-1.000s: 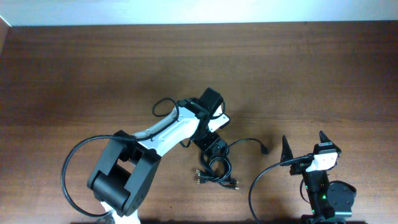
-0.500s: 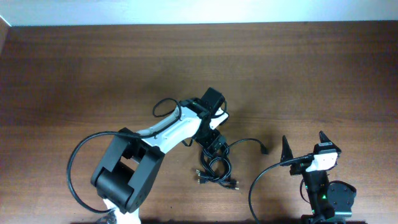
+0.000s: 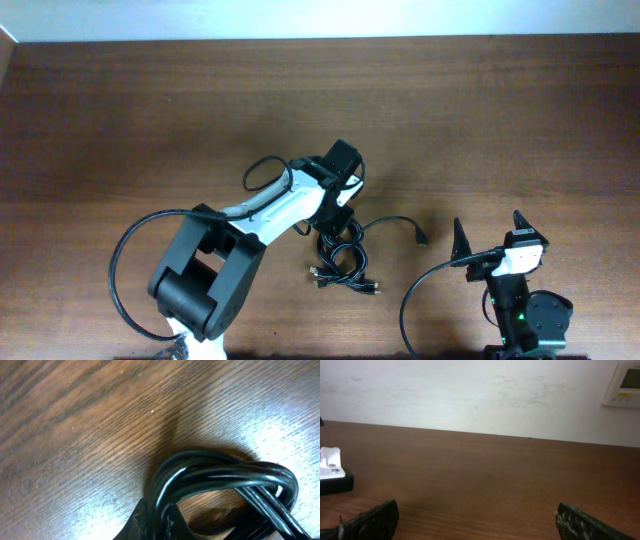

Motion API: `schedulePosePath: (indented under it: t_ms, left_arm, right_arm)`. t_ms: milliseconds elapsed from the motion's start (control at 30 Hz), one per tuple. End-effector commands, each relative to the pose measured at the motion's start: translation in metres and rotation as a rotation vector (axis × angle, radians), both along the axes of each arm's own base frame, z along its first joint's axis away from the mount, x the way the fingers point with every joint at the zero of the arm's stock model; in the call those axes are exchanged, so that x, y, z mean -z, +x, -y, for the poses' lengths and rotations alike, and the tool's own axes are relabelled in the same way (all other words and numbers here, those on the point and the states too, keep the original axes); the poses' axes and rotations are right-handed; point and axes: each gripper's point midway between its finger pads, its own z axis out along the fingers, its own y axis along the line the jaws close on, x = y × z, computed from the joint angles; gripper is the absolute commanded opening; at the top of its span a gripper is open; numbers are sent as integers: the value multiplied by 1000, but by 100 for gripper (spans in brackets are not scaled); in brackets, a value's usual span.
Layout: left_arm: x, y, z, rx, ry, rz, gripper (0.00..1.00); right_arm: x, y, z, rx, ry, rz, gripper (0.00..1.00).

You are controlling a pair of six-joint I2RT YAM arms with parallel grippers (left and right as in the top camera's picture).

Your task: Untangle cables

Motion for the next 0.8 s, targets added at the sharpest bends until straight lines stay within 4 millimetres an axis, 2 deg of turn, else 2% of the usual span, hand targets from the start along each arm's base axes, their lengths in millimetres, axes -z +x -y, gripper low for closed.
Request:
schedulePosePath:
  t_ms: [0, 100, 200, 267, 333, 400, 467, 533, 600, 667, 767]
  left_arm:
    - [-5, -3, 4, -115, 5, -66, 0]
    - [-13, -12, 28, -108, -131, -148, 0]
    - [-14, -11, 23, -288, -154, -206, 0]
    - [-27, -13, 36, -320, -321, -329, 0]
    - [-33, -2, 31, -374, -387, -354, 0]
    - [-34, 11, 21, -567, -391, -386, 0]
    - [-41, 38, 22, -588, -490, -333, 0]
    - [-46, 43, 27, -575, -541, -333, 0]
    - [-41, 47, 21, -577, -505, -295, 0]
    - [-42, 51, 20, -571, -513, -279, 0]
    - [-43, 55, 20, -571, -521, -268, 0]
  right_arm:
    - [2, 0, -3, -14, -7, -2, 99]
    - [2, 0, -3, -14, -7, -2, 99]
    - [2, 0, -3, -14, -7, -2, 99]
    - [2, 0, -3, -14, -7, -2, 99]
    - [2, 0, -3, -14, -7, -2, 99]
    - [2, 0, -3, -14, -7, -2, 99]
    - [2, 0, -2, -9, -9, -2, 99]
    - [2, 0, 6, 40, -14, -3, 99]
    - [3, 0, 6, 38, -13, -5, 99]
    - [2, -1, -6, -30, -5, -1, 99]
    - [0, -3, -16, -85, 138, -15, 99]
